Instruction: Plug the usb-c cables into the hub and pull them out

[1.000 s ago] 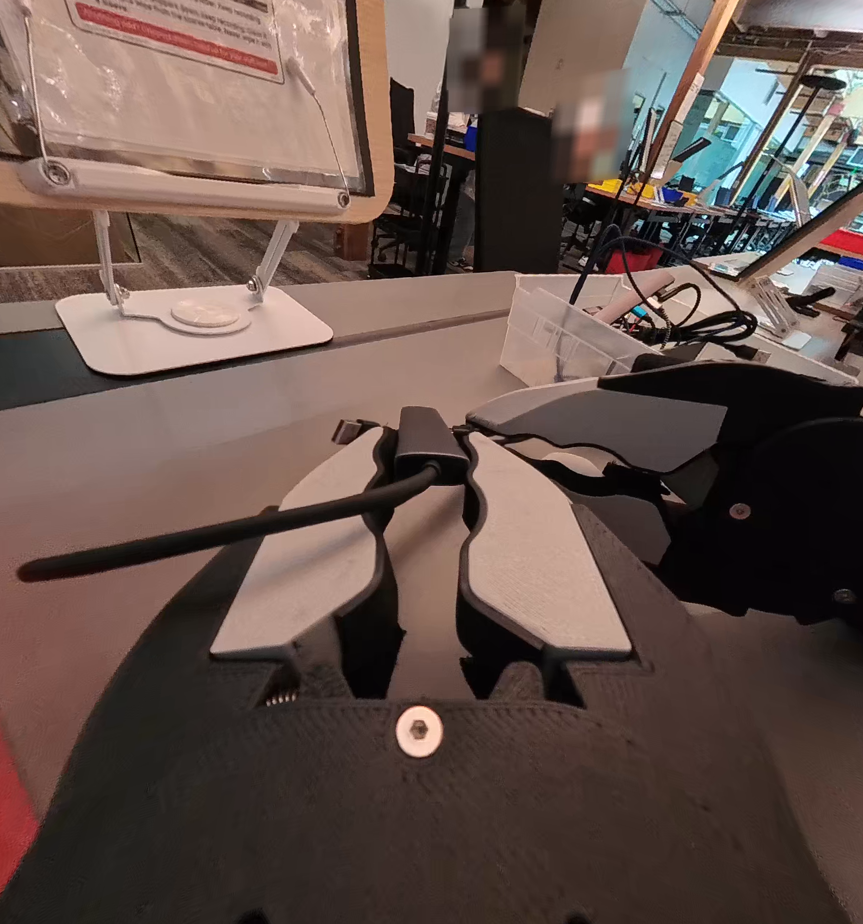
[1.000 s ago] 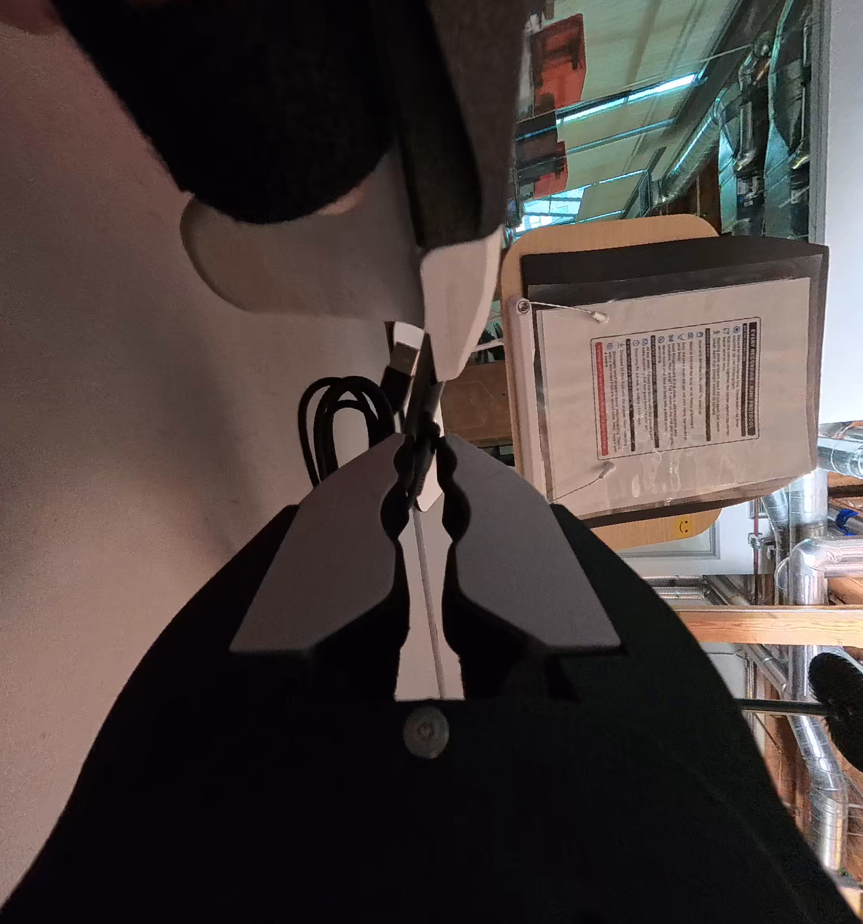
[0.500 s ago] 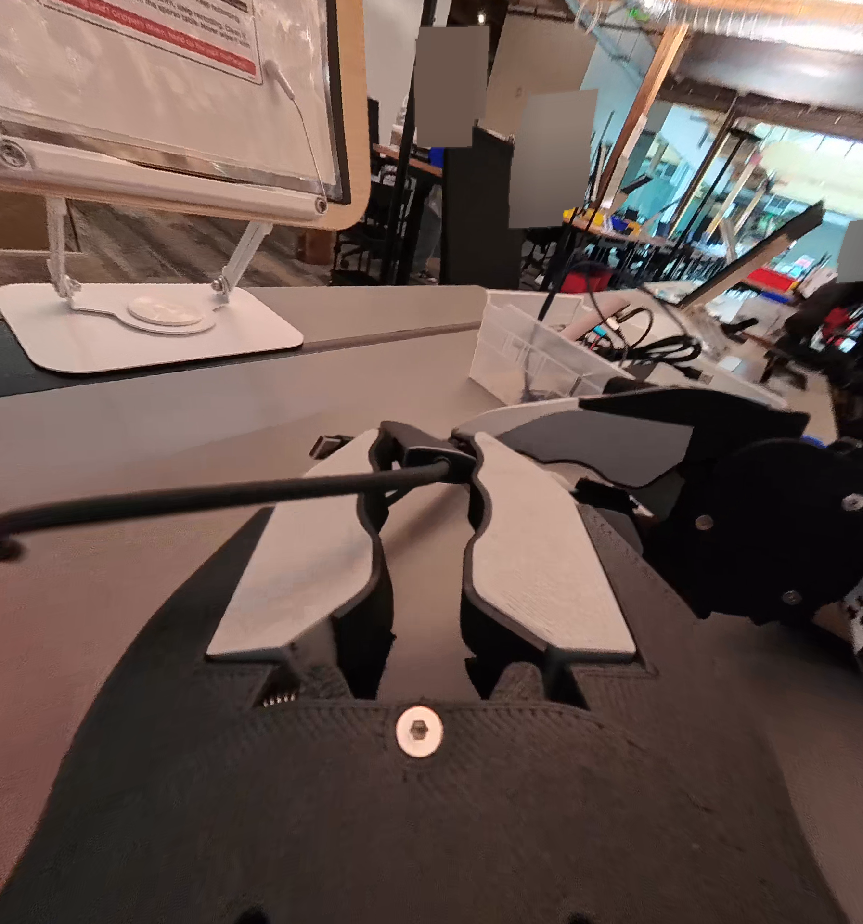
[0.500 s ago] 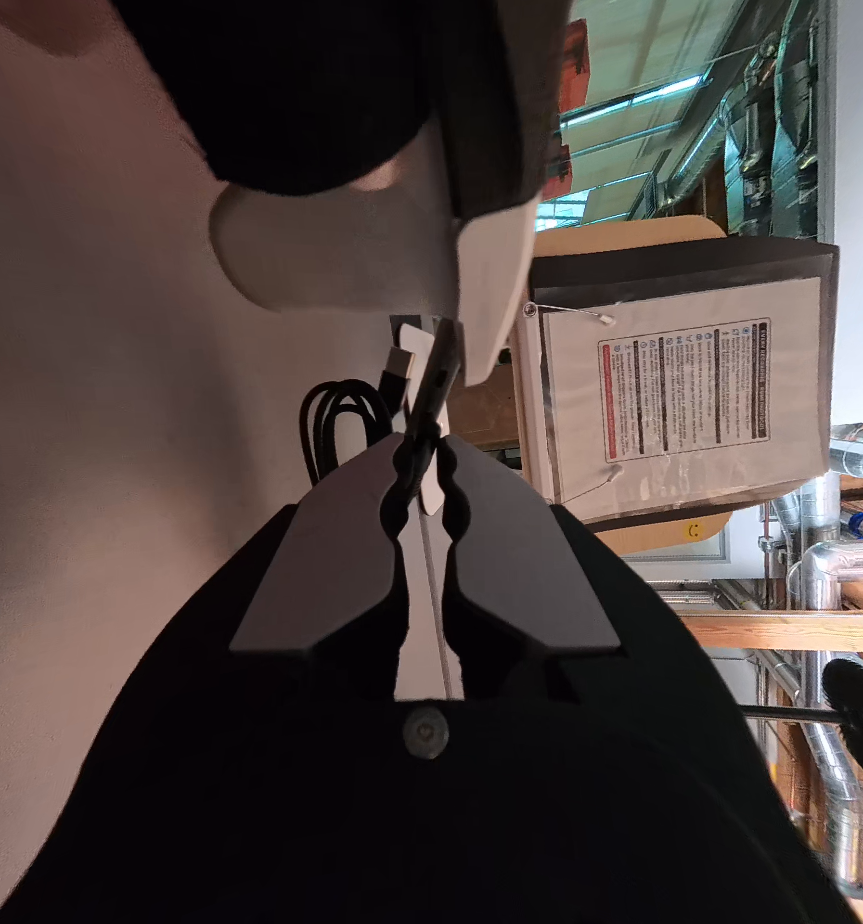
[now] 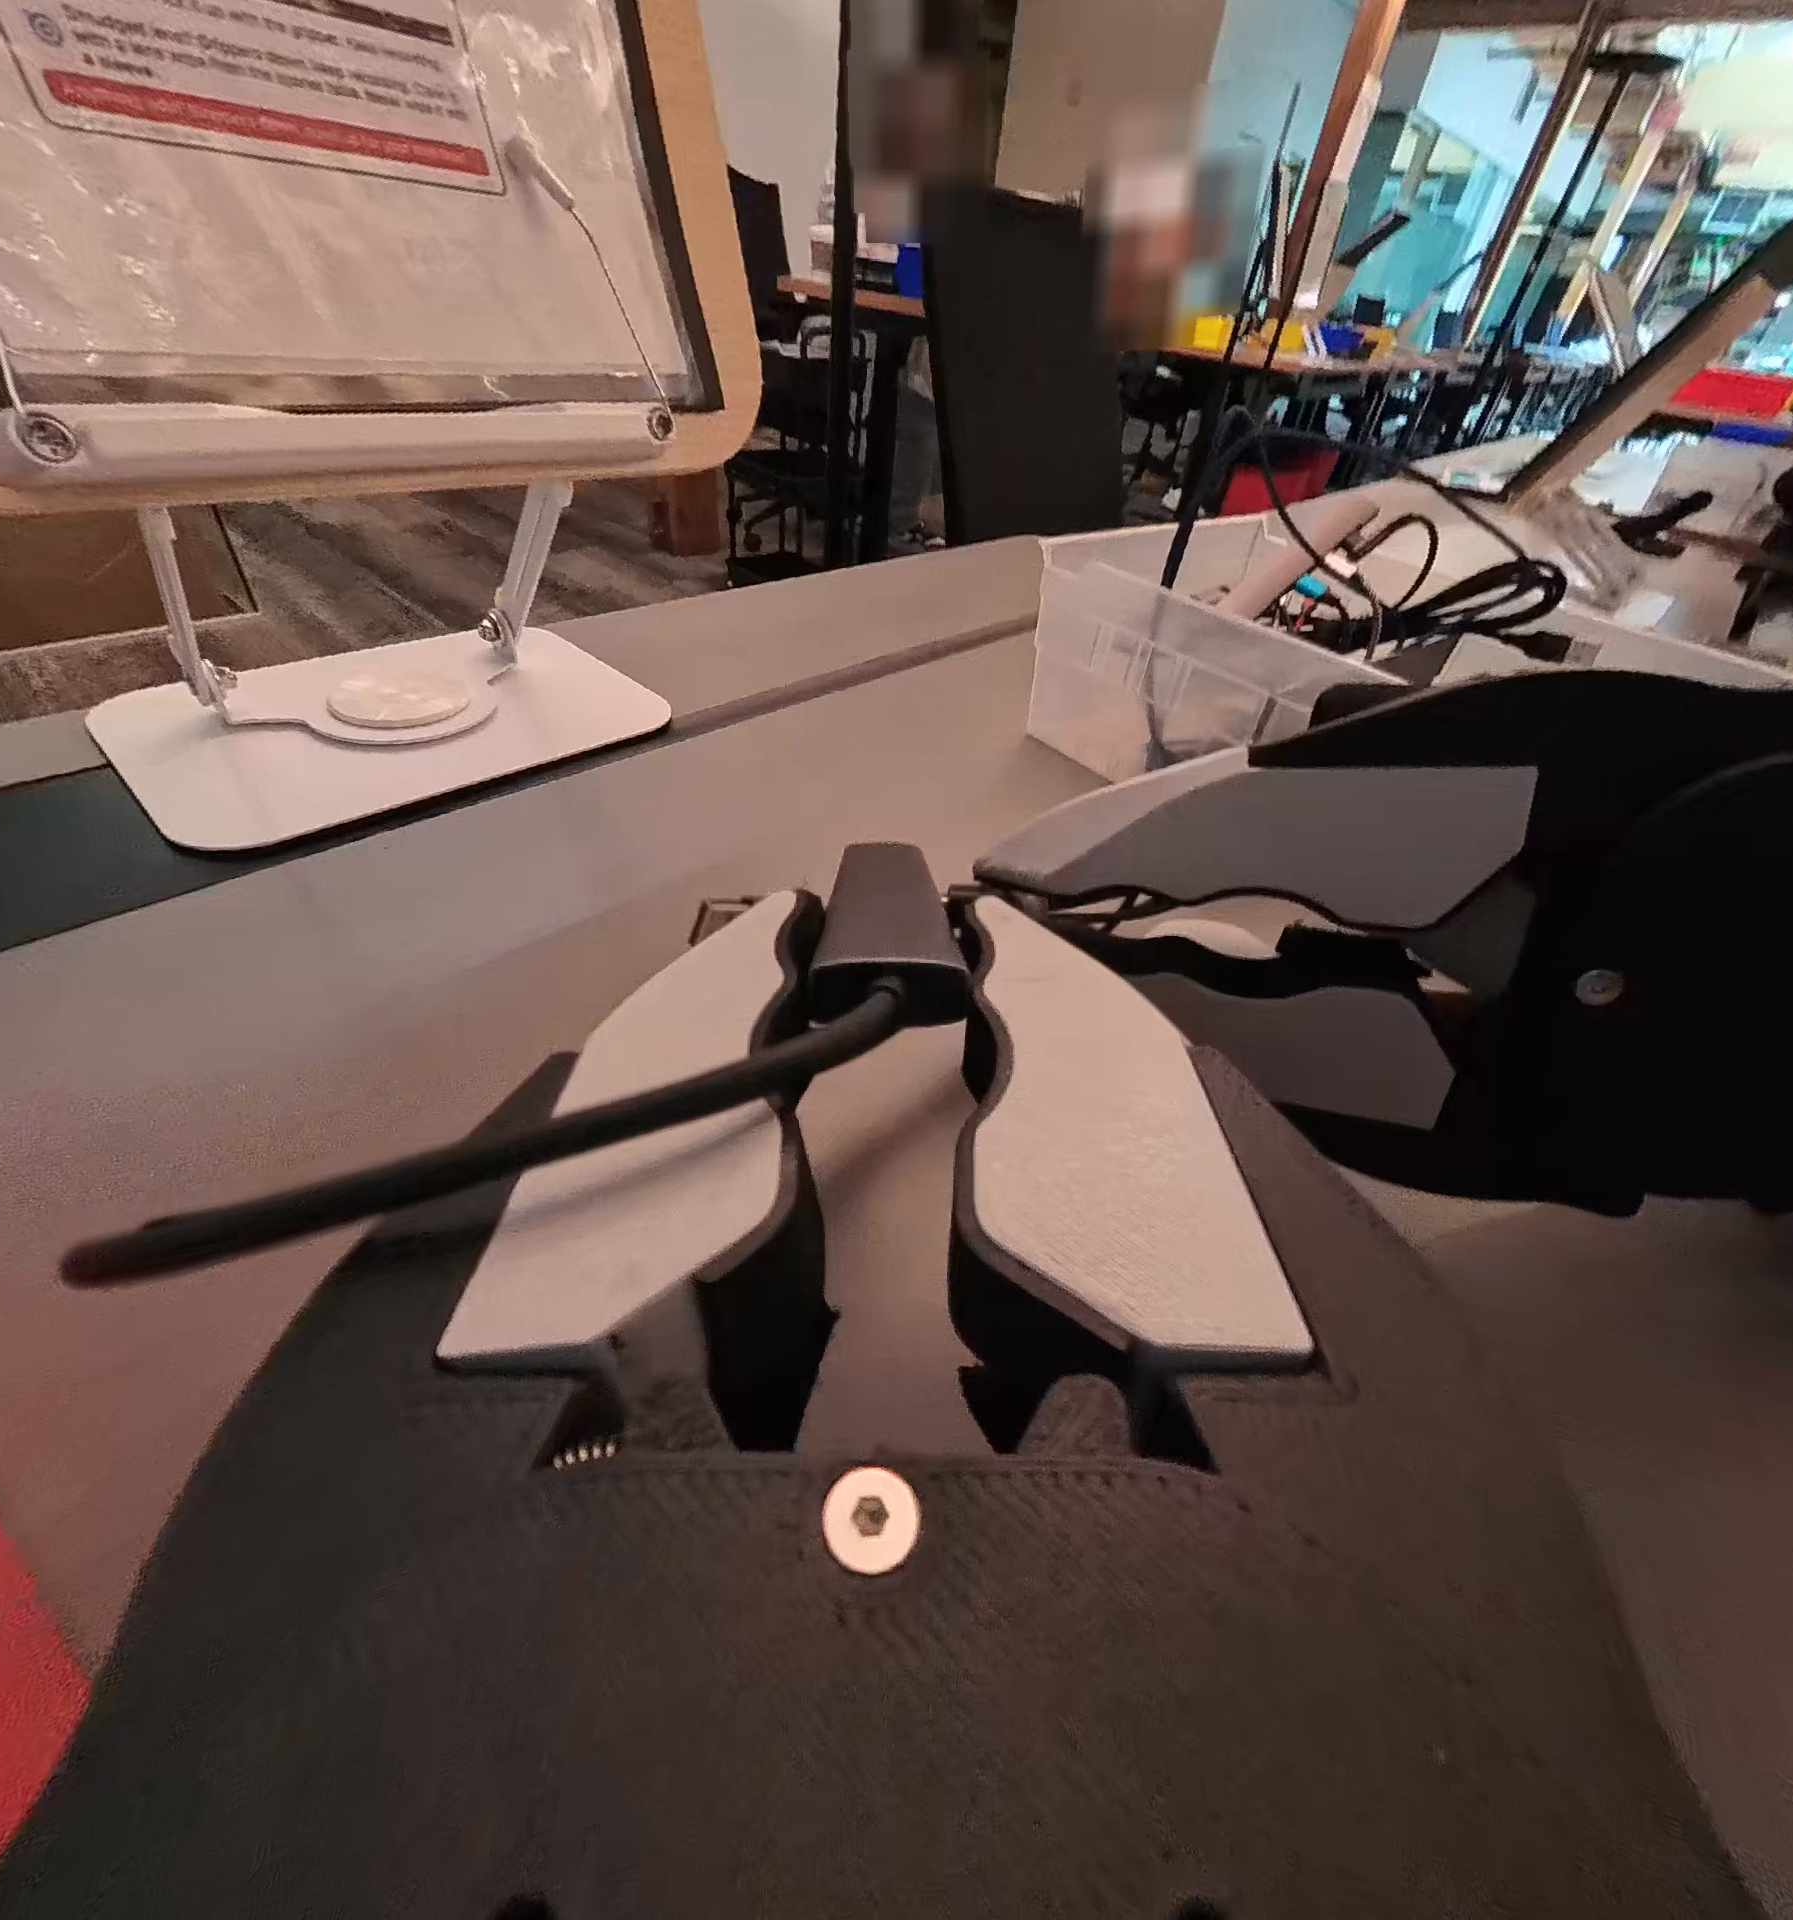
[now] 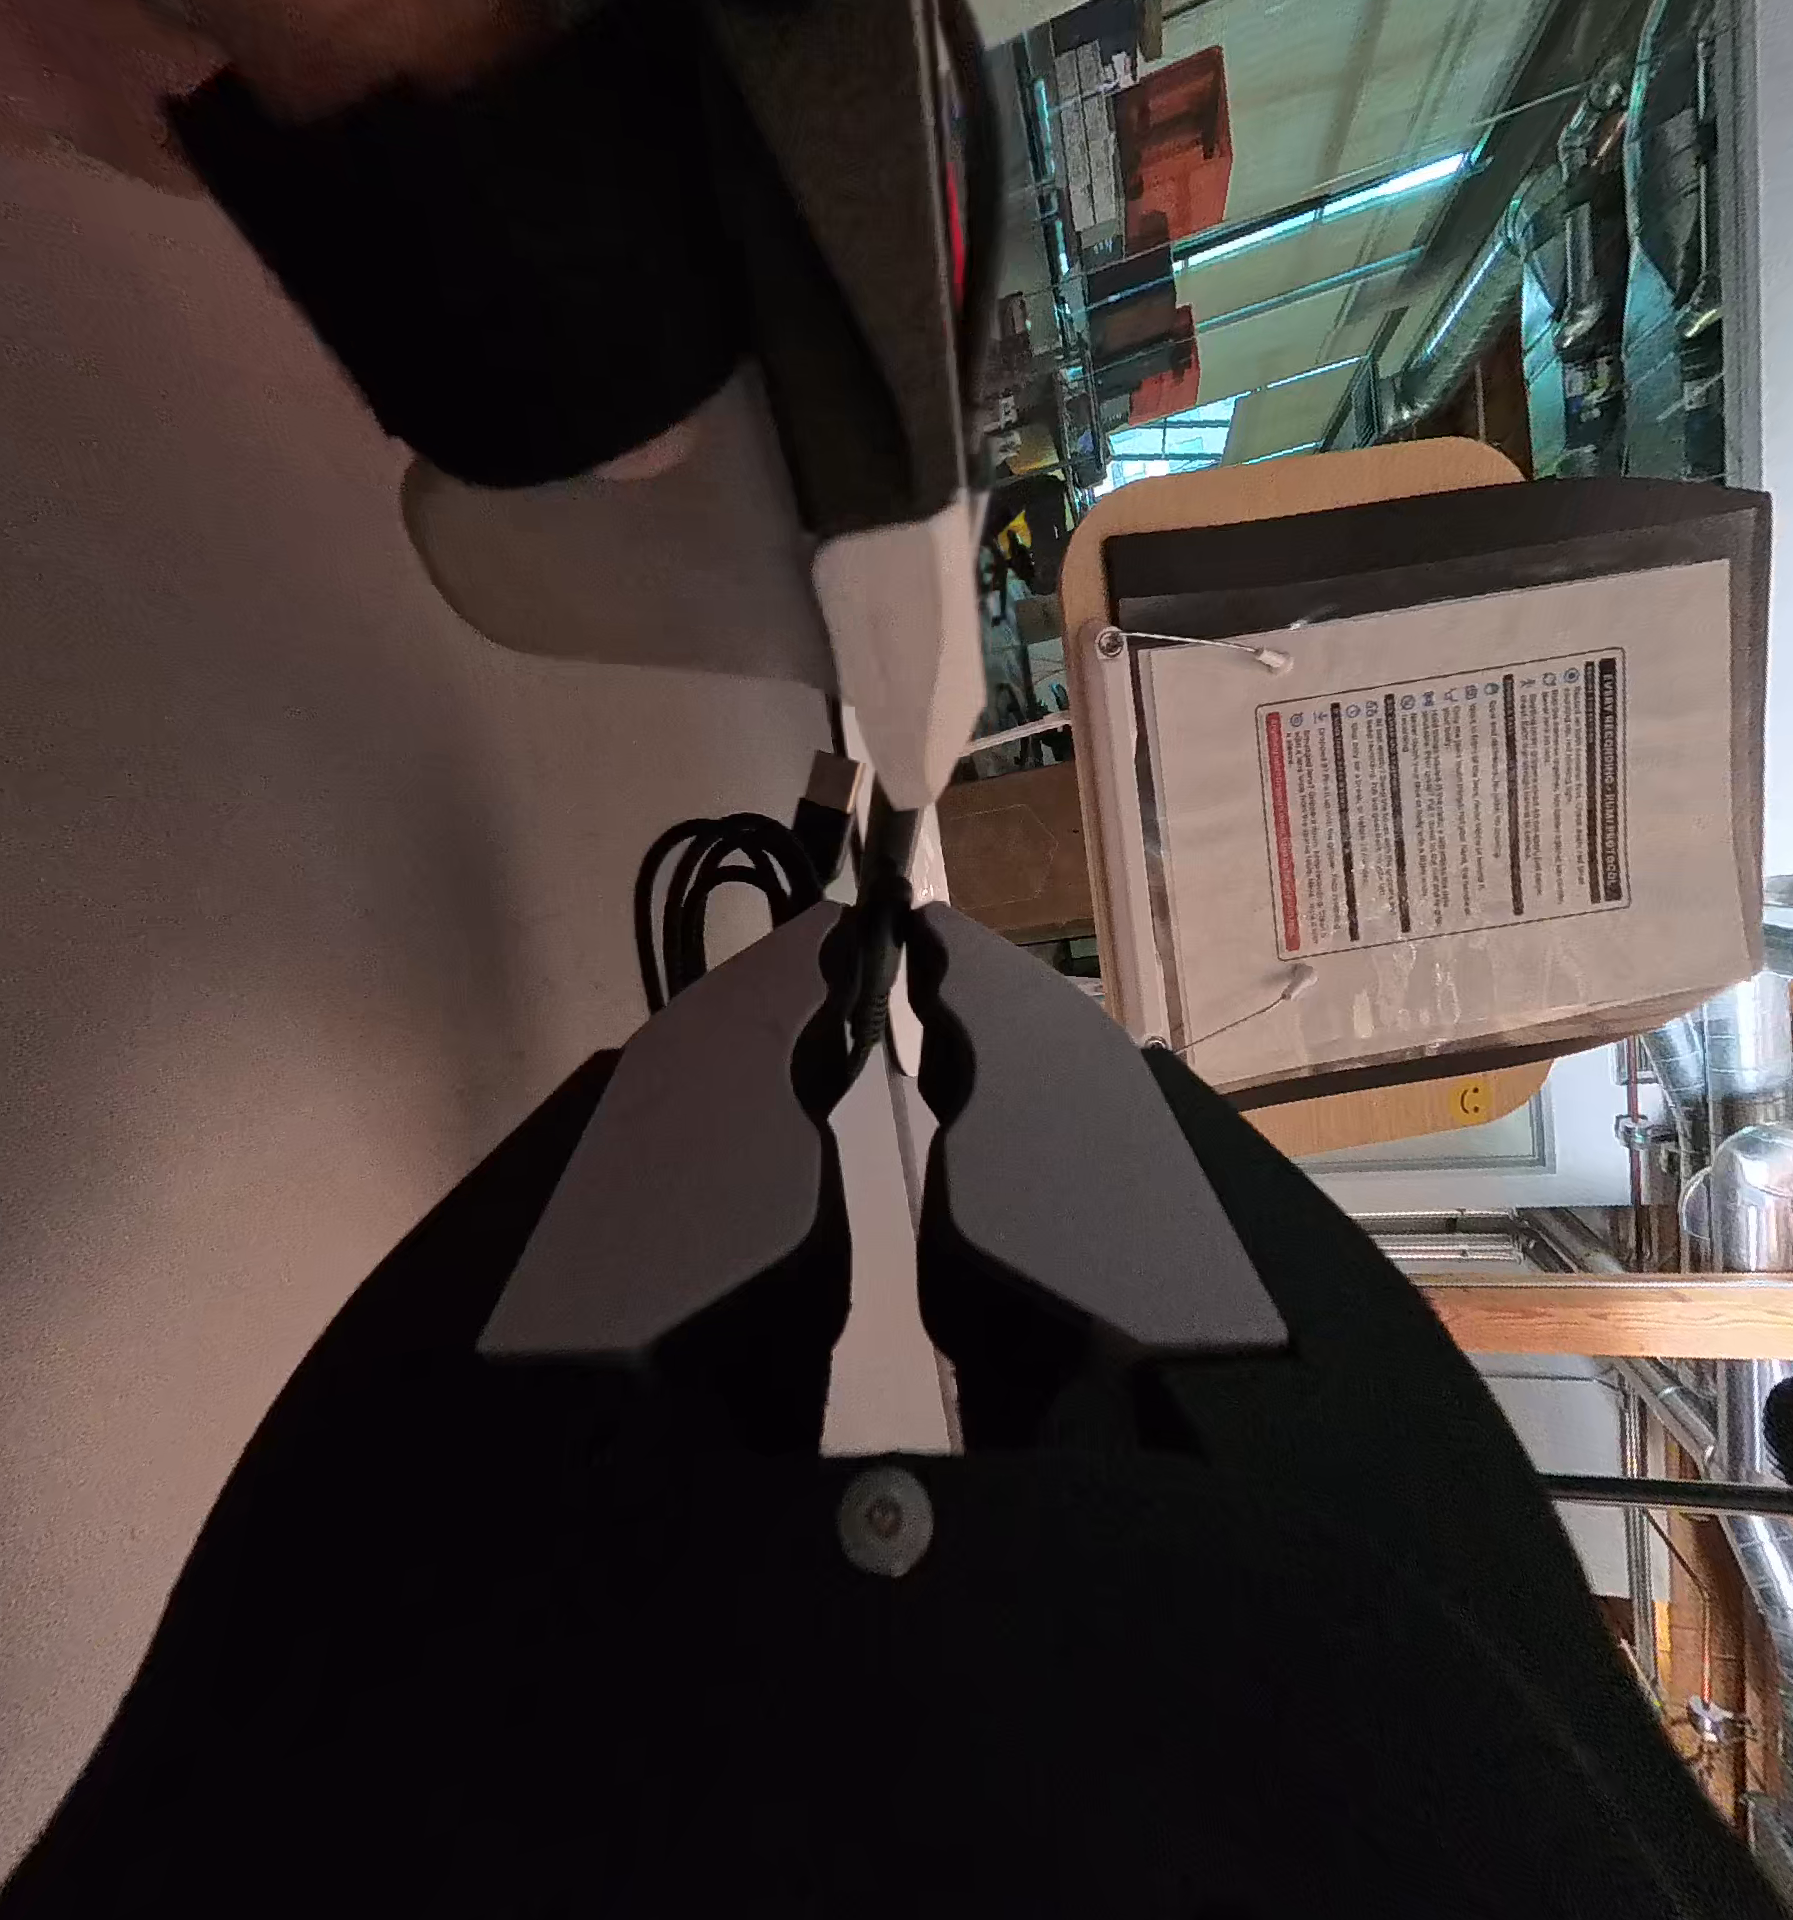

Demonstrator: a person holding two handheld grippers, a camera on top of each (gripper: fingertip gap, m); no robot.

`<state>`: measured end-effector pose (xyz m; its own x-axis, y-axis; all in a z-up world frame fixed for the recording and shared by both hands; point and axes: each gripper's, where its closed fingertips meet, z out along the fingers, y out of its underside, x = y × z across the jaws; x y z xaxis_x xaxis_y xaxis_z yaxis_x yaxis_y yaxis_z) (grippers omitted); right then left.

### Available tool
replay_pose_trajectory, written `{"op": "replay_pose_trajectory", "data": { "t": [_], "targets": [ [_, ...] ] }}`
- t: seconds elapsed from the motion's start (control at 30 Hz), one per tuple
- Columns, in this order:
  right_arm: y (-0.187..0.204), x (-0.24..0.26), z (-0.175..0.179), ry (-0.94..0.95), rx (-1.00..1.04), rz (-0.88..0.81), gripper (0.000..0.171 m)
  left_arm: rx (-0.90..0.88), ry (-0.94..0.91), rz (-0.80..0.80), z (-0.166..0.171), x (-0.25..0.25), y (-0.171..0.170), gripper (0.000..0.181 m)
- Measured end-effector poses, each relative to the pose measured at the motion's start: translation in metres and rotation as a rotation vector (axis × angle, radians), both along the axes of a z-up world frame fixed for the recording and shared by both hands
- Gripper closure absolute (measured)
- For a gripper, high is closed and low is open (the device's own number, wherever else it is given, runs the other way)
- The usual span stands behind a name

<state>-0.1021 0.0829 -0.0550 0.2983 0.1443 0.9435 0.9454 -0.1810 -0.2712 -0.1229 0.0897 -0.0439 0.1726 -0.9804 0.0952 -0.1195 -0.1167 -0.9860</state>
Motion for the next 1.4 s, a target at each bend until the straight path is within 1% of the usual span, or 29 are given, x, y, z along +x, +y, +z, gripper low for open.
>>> {"op": "replay_pose_trajectory", "data": {
  "t": [0.2,0.43,0.6,0.7,0.77,0.83,0.9,1.0,1.07,1.17,1.3,1.4],
  "targets": [
    [-0.002,-0.001,0.004,-0.02,0.016,0.022,0.162,-0.024,-0.011,-0.015,0.002,-0.001,-0.003,0.157],
    [-0.004,-0.006,0.006,-0.06,0.019,0.063,0.163,-0.001,-0.017,-0.041,0.007,-0.003,-0.006,0.156],
    [-0.005,-0.01,-0.004,-0.056,-0.031,0.072,0.161,0.131,0.039,-0.027,0.007,-0.002,-0.011,0.156],
    [-0.007,-0.027,-0.014,-0.066,-0.048,0.117,0.162,0.132,0.012,-0.041,0.014,0.002,-0.02,0.157],
    [-0.007,-0.033,-0.017,-0.056,-0.052,0.104,0.162,0.199,0.044,-0.016,0.012,0.005,-0.022,0.159],
    [-0.005,-0.03,-0.011,-0.01,-0.025,0.087,0.162,0.242,0.035,0.042,0.018,0.003,-0.018,0.16],
    [-0.006,-0.027,-0.003,0.008,0.01,0.093,0.163,0.222,0.017,0.057,0.025,-0.002,-0.014,0.16],
    [-0.007,-0.027,0.001,0.008,0.024,0.101,0.163,0.183,-0.025,0.042,0.027,-0.007,-0.012,0.159],
    [-0.008,-0.026,0.002,0.0,0.025,0.112,0.163,0.19,-0.045,0.005,0.027,-0.007,-0.015,0.157],
    [-0.009,-0.023,0.008,0.07,0.013,0.142,0.163,0.213,-0.055,-0.048,0.029,-0.007,-0.019,0.151],
    [-0.015,-0.025,0.023,0.093,0.032,0.208,0.164,0.268,-0.038,-0.026,0.032,-0.011,-0.016,0.153],
    [-0.018,-0.03,0.023,0.101,0.009,0.25,0.163,0.235,-0.041,-0.04,0.032,-0.011,-0.017,0.154]
  ]
}}
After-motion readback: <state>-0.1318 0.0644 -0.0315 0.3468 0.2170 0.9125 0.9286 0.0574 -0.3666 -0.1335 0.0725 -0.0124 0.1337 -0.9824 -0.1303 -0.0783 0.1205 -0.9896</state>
